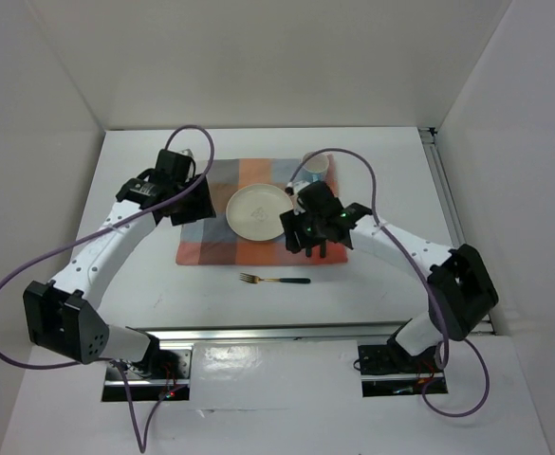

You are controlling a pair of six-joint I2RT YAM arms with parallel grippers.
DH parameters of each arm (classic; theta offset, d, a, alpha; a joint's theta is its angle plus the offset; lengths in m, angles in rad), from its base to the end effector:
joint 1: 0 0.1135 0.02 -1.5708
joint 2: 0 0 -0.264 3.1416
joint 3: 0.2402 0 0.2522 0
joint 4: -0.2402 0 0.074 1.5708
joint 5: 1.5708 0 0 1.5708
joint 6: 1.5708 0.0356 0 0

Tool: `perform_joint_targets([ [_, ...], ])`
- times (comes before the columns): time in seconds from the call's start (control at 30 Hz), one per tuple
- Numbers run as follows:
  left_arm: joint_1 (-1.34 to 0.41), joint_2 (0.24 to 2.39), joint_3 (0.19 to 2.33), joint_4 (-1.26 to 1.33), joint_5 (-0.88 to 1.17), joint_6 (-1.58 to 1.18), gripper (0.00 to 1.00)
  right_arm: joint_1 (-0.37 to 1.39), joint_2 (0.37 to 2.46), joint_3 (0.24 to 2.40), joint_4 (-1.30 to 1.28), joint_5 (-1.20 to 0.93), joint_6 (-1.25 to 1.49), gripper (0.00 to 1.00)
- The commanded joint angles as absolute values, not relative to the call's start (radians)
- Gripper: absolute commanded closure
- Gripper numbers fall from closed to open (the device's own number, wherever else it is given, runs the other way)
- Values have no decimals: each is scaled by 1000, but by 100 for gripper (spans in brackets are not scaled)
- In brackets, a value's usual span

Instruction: Set the dinner table for one person

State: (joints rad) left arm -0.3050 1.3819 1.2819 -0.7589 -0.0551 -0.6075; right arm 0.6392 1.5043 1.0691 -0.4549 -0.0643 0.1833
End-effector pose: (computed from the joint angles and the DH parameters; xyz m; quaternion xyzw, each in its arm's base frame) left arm 0.2788 -0.0857 0.3251 -0.1507 0.9248 -0.1303 0.3241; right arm 0.2545 0.1920 0.2429 -0.2234 0.9154 0.1611 0.2937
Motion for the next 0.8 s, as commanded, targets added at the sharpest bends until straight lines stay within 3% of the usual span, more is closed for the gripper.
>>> perform_joint_targets([
  [0.0, -308, 1319, 1351, -753, -115, -626, 32, 709, 1567, 1035, -446, -126, 80, 35],
  [0.1, -308, 1319, 1377, -762, -124, -626, 32, 753, 1620, 1057, -462, -169, 48, 29],
  [0.27, -308, 1338, 1378, -772, -114, -614, 32, 822, 1713, 1081, -485, -121, -5, 29],
  [0.53, -308, 1338, 1388, -781, -133, -604, 32, 854, 1815, 1092, -495, -98, -40, 39],
  [0.63, -308, 1338, 1399, -790, -143, -604, 32, 877, 1844, 1069, -495, -55, -29, 48],
  [0.77, -299, 1338, 1439, -801, -143, -604, 32, 939, 1853, 1048, -486, -28, -29, 72],
])
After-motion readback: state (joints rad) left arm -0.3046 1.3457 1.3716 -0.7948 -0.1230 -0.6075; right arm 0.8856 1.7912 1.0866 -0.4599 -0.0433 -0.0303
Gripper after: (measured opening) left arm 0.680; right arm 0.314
